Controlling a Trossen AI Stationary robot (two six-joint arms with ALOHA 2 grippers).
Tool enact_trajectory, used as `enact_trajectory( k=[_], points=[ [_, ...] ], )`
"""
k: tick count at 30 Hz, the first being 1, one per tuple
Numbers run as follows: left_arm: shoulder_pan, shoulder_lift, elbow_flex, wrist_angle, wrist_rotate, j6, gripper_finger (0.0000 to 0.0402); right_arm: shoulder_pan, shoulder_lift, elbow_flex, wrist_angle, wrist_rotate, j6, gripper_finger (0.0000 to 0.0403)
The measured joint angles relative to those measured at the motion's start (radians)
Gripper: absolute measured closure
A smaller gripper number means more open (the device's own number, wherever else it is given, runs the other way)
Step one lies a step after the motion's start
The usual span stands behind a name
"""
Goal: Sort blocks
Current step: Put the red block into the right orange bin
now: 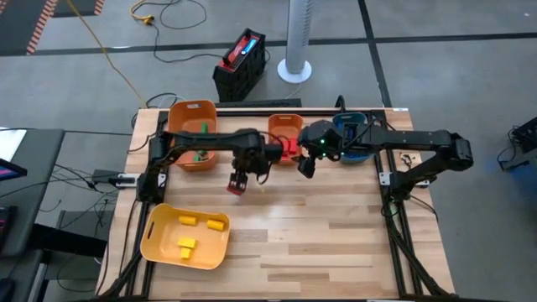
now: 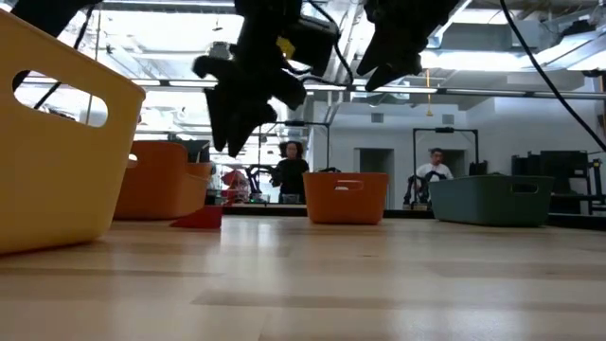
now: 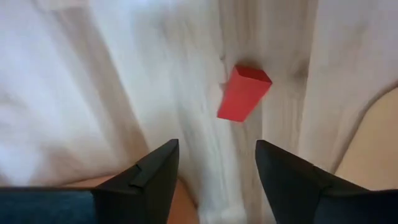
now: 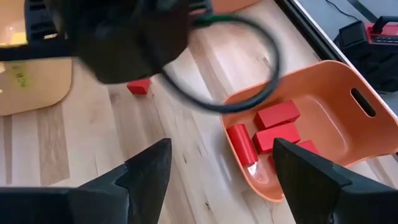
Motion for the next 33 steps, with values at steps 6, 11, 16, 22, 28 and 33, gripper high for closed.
enact_trajectory(
  k=[6,11,16,22,28,33],
  points=[
    [-0.04,-0.034,-0.161,0.058,0.046,-0.056,0.0135,0.008,0.0,0.0,-0.004,0.0,0.007,0.0113],
    [-0.053,-0.165,-0.389,0.229,0.059,-0.124,0.0096,-0.004,-0.005,0.0,-0.028,0.0,0.008,0.0113],
    [-0.072,-0.393,-0.608,0.458,0.045,-0.151,0.0094,0.0,-0.026,0.0,-0.011,0.008,0.034,0.0113],
    [-0.109,-0.528,-0.759,0.724,0.035,-0.096,0.0094,0.0,-0.037,0.0,0.007,0.034,0.035,0.0113],
    [-0.112,-0.471,-0.8,0.818,0.048,-0.107,0.0095,0.0,-0.045,0.0,0.015,0.035,0.036,0.0113],
    [-0.112,-0.403,-0.8,0.887,0.052,-0.067,0.0111,0.0,-0.073,0.002,0.011,0.035,0.05,0.0113]
  ],
)
